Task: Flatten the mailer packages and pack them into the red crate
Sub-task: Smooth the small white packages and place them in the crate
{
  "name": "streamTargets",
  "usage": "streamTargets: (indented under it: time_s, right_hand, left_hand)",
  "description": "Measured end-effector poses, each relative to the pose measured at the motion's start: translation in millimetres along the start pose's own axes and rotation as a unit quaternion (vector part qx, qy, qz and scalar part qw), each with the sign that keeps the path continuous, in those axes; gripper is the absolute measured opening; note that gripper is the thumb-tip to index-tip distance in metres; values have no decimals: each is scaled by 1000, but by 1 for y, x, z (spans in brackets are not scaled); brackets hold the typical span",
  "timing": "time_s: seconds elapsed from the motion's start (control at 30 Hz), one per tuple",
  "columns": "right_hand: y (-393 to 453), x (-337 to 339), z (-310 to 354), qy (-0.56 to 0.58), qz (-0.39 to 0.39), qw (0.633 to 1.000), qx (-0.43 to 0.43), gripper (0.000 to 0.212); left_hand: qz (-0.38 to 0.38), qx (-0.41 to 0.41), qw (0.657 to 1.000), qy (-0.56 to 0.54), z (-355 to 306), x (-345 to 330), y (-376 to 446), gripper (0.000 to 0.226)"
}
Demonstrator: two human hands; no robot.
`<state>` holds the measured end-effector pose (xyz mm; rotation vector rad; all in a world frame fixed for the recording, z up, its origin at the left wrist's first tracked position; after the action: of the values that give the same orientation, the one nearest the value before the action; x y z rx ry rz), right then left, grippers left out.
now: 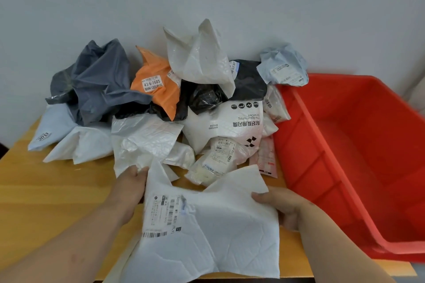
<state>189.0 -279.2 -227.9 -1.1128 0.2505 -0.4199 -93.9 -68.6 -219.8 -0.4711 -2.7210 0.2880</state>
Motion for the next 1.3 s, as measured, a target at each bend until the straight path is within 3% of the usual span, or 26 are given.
streamTargets:
  time_s: [0.27,0.53,0.67,0.8,0.97,1.13,1.3]
  right_hand:
    - [17,6,-8,50,-8,995,90,30]
    - [42,9,-21,53,-107,965,232,25]
    - [52,7,-47,63,-103,956,268,25]
    - [47,6,-80,71,-90,957,266,33]
    - [42,9,-107,50,-145,952,264,44]
    - [58,21,-119,40,-216,934,283,84]
    - [48,7,-114,-36,-283,916,282,77]
  left_hand:
    - [-31,-5,998,-53,26,7,10,23]
    - [-14,-54,991,-122,65,7,9,21]
    - [63,-62,982,-166,90,7,-13,76]
    - [131,-64,979,-146,104,-2,-58,48]
    - [173,-57,976,-123,113,-9,-86,53]
    - [101,-99,990,-4,116,-16,-85,60]
    - [37,-79,996,19,137,-21,-85,49]
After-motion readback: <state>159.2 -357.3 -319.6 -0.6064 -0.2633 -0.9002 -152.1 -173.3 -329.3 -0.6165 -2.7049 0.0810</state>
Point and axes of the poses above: each hand's wrist, its own y-axis towards the middle knuckle, its own x-axis out of the back of the hand, z = x × y, the point moved 2 cm from there along y, towards the middle knuckle, and after that the axes turned 12 degrees about -x, right-handed, at the moved point
